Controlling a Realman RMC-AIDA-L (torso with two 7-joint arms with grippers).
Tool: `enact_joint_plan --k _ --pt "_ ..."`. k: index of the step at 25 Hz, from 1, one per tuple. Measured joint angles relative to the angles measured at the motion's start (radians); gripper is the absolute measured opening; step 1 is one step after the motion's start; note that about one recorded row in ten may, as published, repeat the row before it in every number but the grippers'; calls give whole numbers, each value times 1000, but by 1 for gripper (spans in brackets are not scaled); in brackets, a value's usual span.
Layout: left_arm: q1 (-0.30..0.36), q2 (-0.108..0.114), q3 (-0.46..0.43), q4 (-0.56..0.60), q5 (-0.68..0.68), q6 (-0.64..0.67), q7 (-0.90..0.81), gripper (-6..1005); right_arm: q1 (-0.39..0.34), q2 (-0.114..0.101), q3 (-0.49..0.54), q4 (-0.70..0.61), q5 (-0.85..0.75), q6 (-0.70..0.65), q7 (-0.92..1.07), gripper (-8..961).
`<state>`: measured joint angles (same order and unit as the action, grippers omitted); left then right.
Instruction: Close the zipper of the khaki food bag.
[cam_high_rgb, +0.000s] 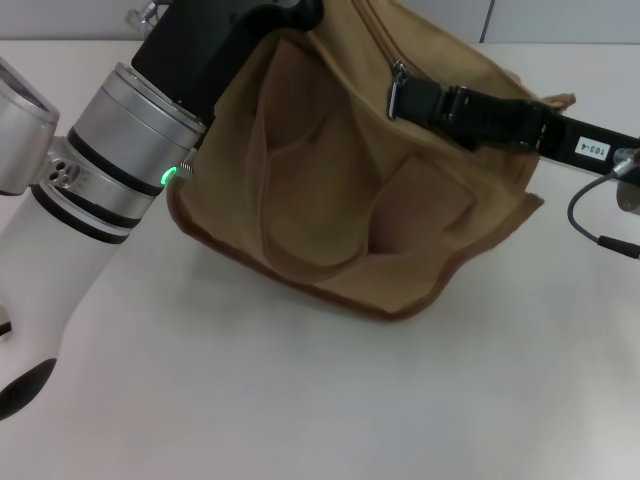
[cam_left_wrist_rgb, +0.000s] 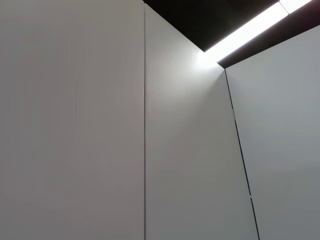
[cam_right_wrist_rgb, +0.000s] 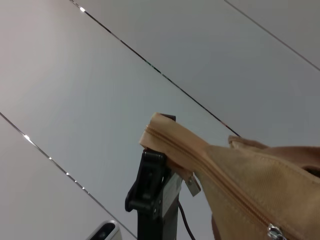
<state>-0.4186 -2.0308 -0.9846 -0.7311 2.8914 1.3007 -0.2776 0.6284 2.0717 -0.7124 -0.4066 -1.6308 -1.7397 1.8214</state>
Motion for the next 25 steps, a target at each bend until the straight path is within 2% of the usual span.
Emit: enact_joint_plan --k 10,15,21,25 --pt "-1 -2 -1 1 0 0 1 125 15 0 -3 12 -4 72 14 752" --pt "-1 -2 -1 1 0 0 1 126 19 3 -4 10 -9 37 14 752" --pt "-1 -3 -3 2 0 0 1 127 19 2 -4 14 -11 63 16 752" --pt "-2 -3 -4 3 0 0 2 128 21 3 -4 13 -12 68 16 671"
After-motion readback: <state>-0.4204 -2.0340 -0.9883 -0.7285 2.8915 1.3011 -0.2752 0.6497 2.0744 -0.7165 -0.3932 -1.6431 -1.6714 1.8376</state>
